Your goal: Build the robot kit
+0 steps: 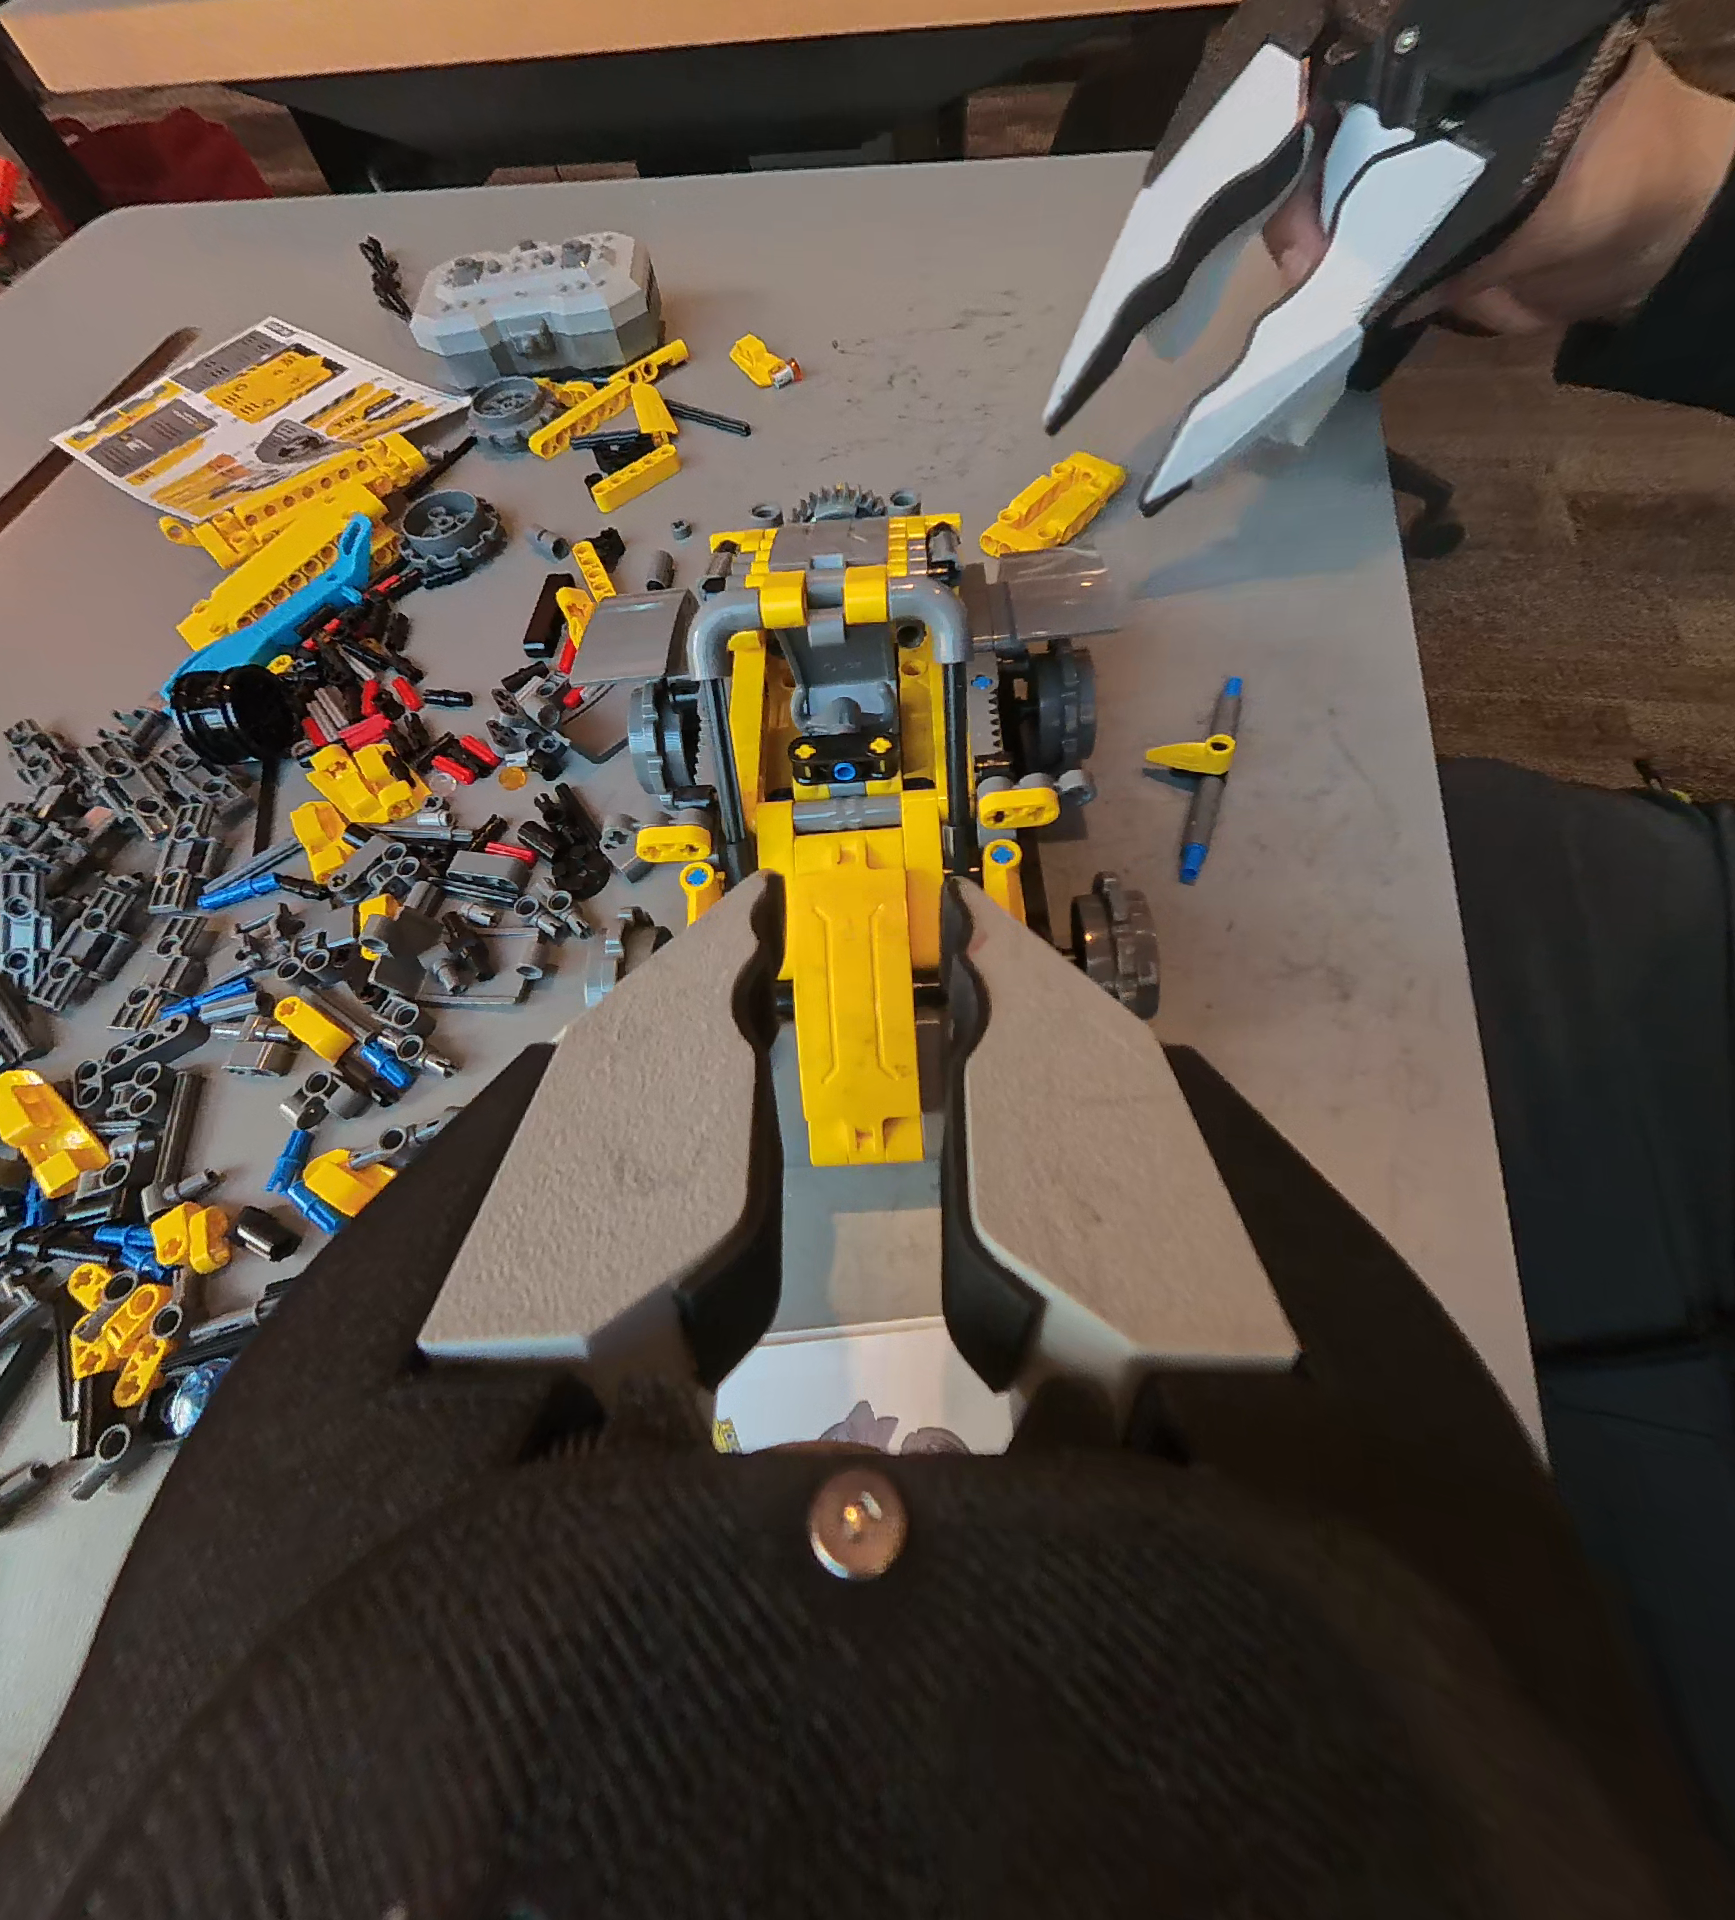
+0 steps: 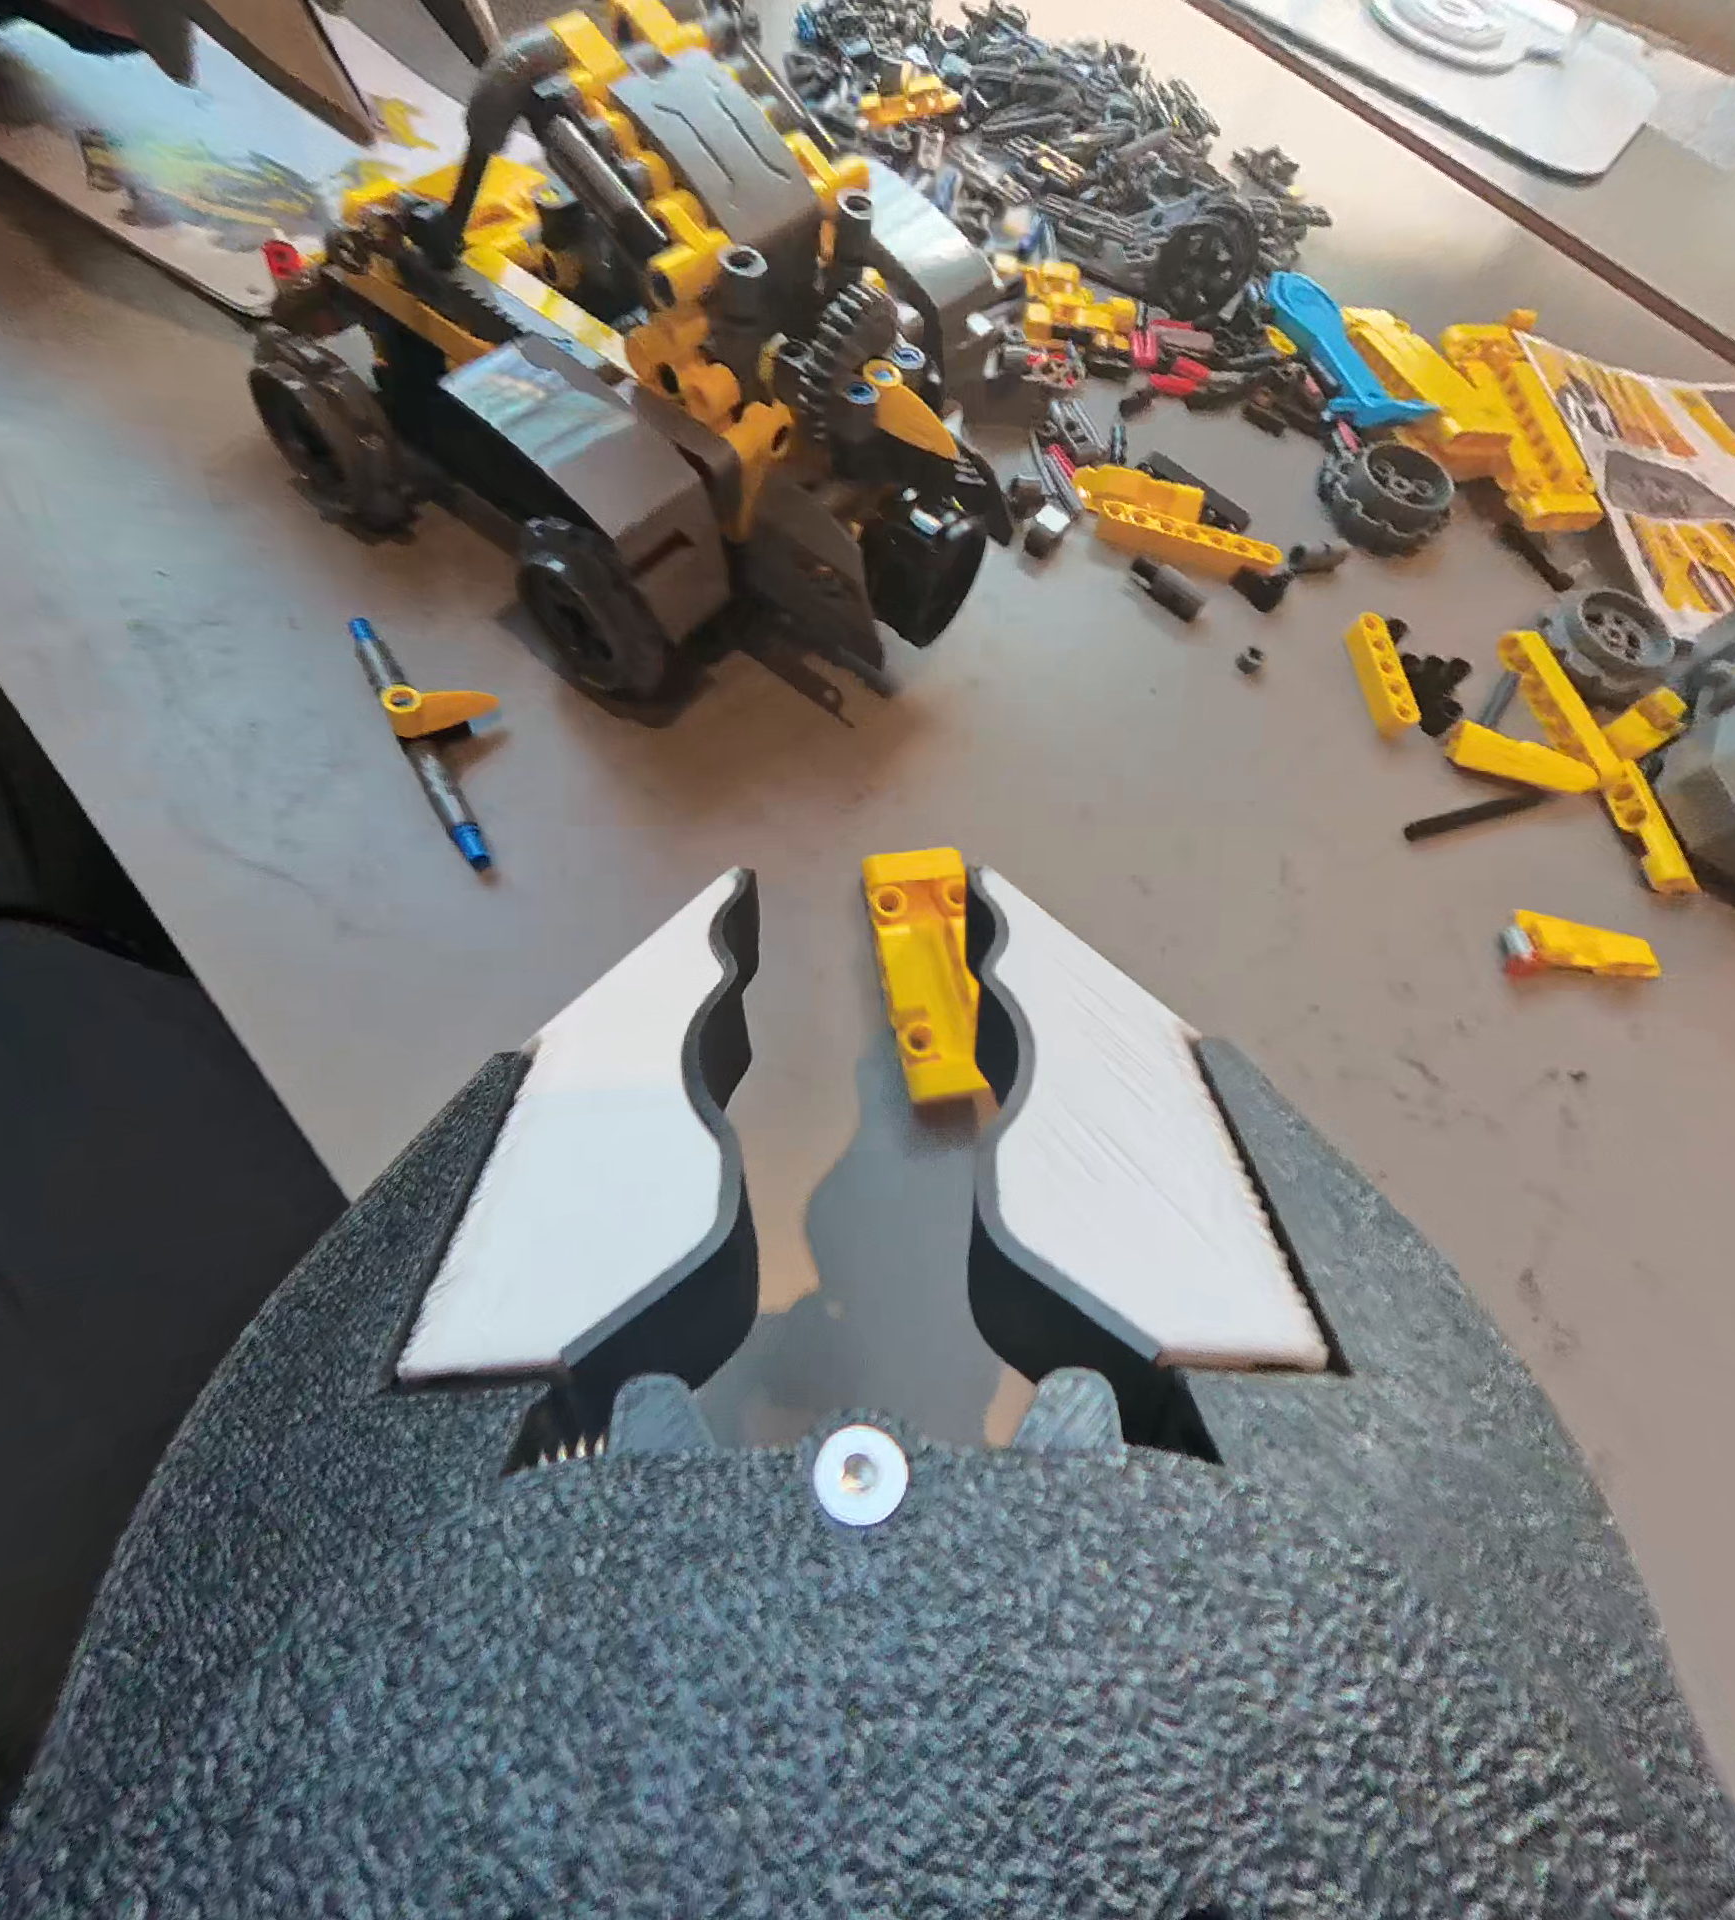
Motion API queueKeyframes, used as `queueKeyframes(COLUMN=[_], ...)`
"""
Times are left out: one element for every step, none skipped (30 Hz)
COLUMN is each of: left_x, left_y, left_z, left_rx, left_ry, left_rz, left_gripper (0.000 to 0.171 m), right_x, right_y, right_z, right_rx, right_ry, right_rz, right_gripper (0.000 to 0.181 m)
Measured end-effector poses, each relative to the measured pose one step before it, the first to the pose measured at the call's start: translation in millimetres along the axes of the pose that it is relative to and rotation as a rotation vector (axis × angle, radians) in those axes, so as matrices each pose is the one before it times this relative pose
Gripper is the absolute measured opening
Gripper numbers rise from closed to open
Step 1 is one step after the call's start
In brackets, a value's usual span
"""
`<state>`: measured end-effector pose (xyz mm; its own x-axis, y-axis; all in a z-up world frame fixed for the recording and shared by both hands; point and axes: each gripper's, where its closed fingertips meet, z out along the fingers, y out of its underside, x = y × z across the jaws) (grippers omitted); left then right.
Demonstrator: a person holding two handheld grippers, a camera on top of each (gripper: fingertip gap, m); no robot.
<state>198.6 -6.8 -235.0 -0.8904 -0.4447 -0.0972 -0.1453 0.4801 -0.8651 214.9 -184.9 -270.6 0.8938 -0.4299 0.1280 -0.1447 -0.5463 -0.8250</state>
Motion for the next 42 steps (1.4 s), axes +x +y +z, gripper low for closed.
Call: queueKeyframes(left_x=[0.26, 0.27, 0.39, 0.17, -0.07, -0.03, 0.30, 0.38, 0.55, 0.47, 0.39, 0.36, 0.24, -0.09, -0.38, -0.46, -0.10, -0.21, -0.24, -0.09, -0.13, -0.21, 0.29, 1.26, 1.05, 0.00, 0.37, 1.17, 1.24, 0.88, 0.55, 0.58, 0.42, 0.27, 0.20, 0.39, 0.21, 0.33, -0.06, -0.25, 0.10, 0.22], left_y=[-0.49, -0.15, 0.02, 0.01, -0.12, -0.03, 0.29, 0.41, 0.39, 0.27, 0.28, 0.02, -0.02, -0.02, -0.03, -0.31, -0.37, -0.71, -0.83, -0.26, 0.70, 1.35, 1.30, 0.69, 0.12, -0.53, -1.54, -1.75, -1.52, -1.32, -0.62, 0.47, 1.38, 1.39, 0.84, 0.29, -0.25, -0.51, -0.59, -0.59, -0.44, -0.38], left_z=[-0.30, -0.15, 0.09, -0.08, -0.03, 0.18, 0.40, 0.51, 0.53, 0.51, 0.40, 0.27, 0.10, 0.07, -0.18, -0.31, -0.46, -0.56, -0.24, 0.07, 0.53, 0.85, 0.90, 0.66, 0.44, 0.04, -0.28, -0.58, -0.59, -0.40, -0.01, 0.43, 0.72, 0.73, 0.41, 0.19, -0.16, -0.31, -0.47, -0.43, -0.43, -0.42], left_rx=[0.00155, -0.00042, -0.00125, -0.00025, 0.00090, 0.00026, -0.00051, -0.00089, -0.00106, -0.00105, -0.00081, -0.00002, 0.00035, -0.00049, 0.00032, 0.00192, 0.00218, 0.00485, 0.00738, 0.00455, -0.00034, -0.00368, -0.00456, -0.00117, -0.00167, -0.00265, 0.00378, 0.00704, 0.00605, 0.00541, 0.00388, -0.00155, -0.00711, -0.00748, -0.00428, -0.00174, 0.00007, 0.00140, 0.00249, 0.00283, 0.00265, 0.00211], left_ry=[-0.0001, -0.0001, 0.0007, -0.0012, -0.0017, -0.0007, 0.0021, 0.0031, 0.0033, 0.0025, 0.0008, 0.0001, 0.0002, -0.0011, -0.0018, -0.0010, 0.0011, 0.0004, -0.0003, 0.0011, 0.0010, 0.0006, 0.0034, 0.0069, 0.0035, -0.0057, -0.0057, -0.0017, 0.0002, -0.0007, -0.0002, 0.0027, 0.0030, 0.0017, -0.0002, -0.0015, -0.0016, -0.0005, -0.0010, -0.0003, 0.0019, 0.0031], left_rz=[0.0019, 0.0021, 0.0022, 0.0027, 0.0033, 0.0017, -0.0007, -0.0024, -0.0023, -0.0012, 0.0004, 0.0017, 0.0021, 0.0016, 0.0004, -0.0014, -0.0021, -0.0007, 0.0020, 0.0025, -0.0001, -0.0042, -0.0080, -0.0083, -0.0039, 0.0020, 0.0076, 0.0080, 0.0076, 0.0074, 0.0044, 0.0003, -0.0020, -0.0006, 0.0025, 0.0046, 0.0043, 0.0032, 0.0014, -0.0010, -0.0033, -0.0037], left_gripper=[0.026, 0.026, 0.026, 0.026, 0.026, 0.026, 0.026, 0.025, 0.025, 0.025, 0.026, 0.026, 0.026, 0.026, 0.026, 0.026, 0.025, 0.025, 0.025, 0.025, 0.025, 0.025, 0.025, 0.025, 0.025, 0.025, 0.025, 0.025, 0.025, 0.025, 0.024, 0.024, 0.025, 0.025, 0.025, 0.025, 0.025, 0.024, 0.024, 0.024, 0.024, 0.024], right_x=[5.32, 7.95, 9.00, 4.26, 1.74, 4.36, 4.87, 1.80, 2.59, 1.88, 0.52, -0.61, -0.90, -1.28, -0.95, 0.15, 0.30, -0.35, -0.87, 0.08, 0.15, -0.81, -1.51, -2.62, -2.28, -1.58, -1.58, -0.22, -1.30, -1.79, -1.56, -1.72, -1.15, -0.16, -1.96, -3.25, -1.66, -1.10, -1.32, -0.98, -1.11, -1.26], right_y=[5.87, 7.63, 5.32, 0.60, -0.24, 1.92, 2.71, -0.56, 0.88, 0.03, 0.08, -0.11, -0.26, -0.45, -0.28, -0.22, -0.28, -0.25, -0.21, -0.98, -1.50, -1.47, -0.64, -0.02, 0.01, 0.01, 0.40, 1.63, 2.95, 3.72, 2.87, 1.00, -0.61, 0.04, -0.24, -0.36, -1.14, -1.17, -1.25, -1.23, -1.18, -1.13], right_z=[0.59, 1.53, 1.34, 0.56, 0.29, 0.39, 0.71, -0.33, 0.40, 0.06, 0.34, 0.63, 0.64, 0.62, 0.65, 0.68, 0.58, 0.32, -0.01, -0.86, -1.41, -1.34, -0.80, -0.05, -0.06, -0.01, 0.36, 1.34, 2.51, 3.27, 2.77, 1.64, 0.08, 0.14, 0.27, 0.97, 1.26, 1.40, 1.34, 1.31, 1.26, 1.35], right_rx=[-0.0220, -0.0309, -0.0261, -0.0019, 0.0036, -0.0080, -0.0114, 0.0062, -0.0030, 0.0029, 0.0011, -0.0006, 0.0003, 0.0008, 0.0003, -0.0006, 0.0001, 0.0004, 0.0017, 0.0080, 0.0135, 0.0126, 0.0060, 0.0003, -0.0004, 0.0002, -0.0034, -0.0131, -0.0250, -0.0312, -0.0258, -0.0119, 0.0032, -0.0004, -0.0004, -0.0022, -0.0005, 0.0000, 0.0000, 0.0002, 0.0001, 0.0001], right_ry=[0.0111, 0.0277, 0.0332, 0.0076, -0.0032, 0.0141, 0.0202, 0.0011, 0.0060, 0.0009, -0.0077, -0.0132, -0.0114, -0.0139, -0.0151, -0.0105, -0.0082, -0.0086, -0.0089, -0.0010, -0.0020, -0.0110, -0.0202, -0.0269, -0.0241, -0.0168, -0.0121, -0.0003, -0.0059, -0.0069, -0.0040, -0.0075, -0.0060, -0.0013, -0.0124, -0.0170, -0.0043, -0.0029, -0.0046, -0.0030, -0.0029, -0.0032], right_rz=[0.0033, 0.0035, 0.0122, 0.0082, -0.0005, -0.0041, -0.0095, -0.0025, 0.0001, 0.0015, 0.0029, 0.0030, -0.0007, -0.0018, 0.0026, 0.0082, 0.0071, 0.0030, 0.0006, 0.0025, 0.0035, 0.0060, 0.0080, 0.0080, 0.0082, 0.0048, -0.0021, -0.0022, -0.0064, -0.0128, -0.0130, -0.0086, -0.0032, 0.0006, -0.0007, -0.0036, -0.0031, -0.0021, -0.0023, -0.0020, -0.0027, -0.0041], right_gripper=[0.037, 0.037, 0.037, 0.039, 0.039, 0.039, 0.044, 0.044, 0.044, 0.045, 0.046, 0.046, 0.046, 0.045, 0.045, 0.046, 0.048, 0.050, 0.050, 0.050, 0.050, 0.050, 0.050, 0.051, 0.051, 0.051, 0.051, 0.046, 0.045, 0.044, 0.040, 0.036, 0.032, 0.031, 0.027, 0.022, 0.022, 0.022, 0.022, 0.022, 0.022, 0.022])
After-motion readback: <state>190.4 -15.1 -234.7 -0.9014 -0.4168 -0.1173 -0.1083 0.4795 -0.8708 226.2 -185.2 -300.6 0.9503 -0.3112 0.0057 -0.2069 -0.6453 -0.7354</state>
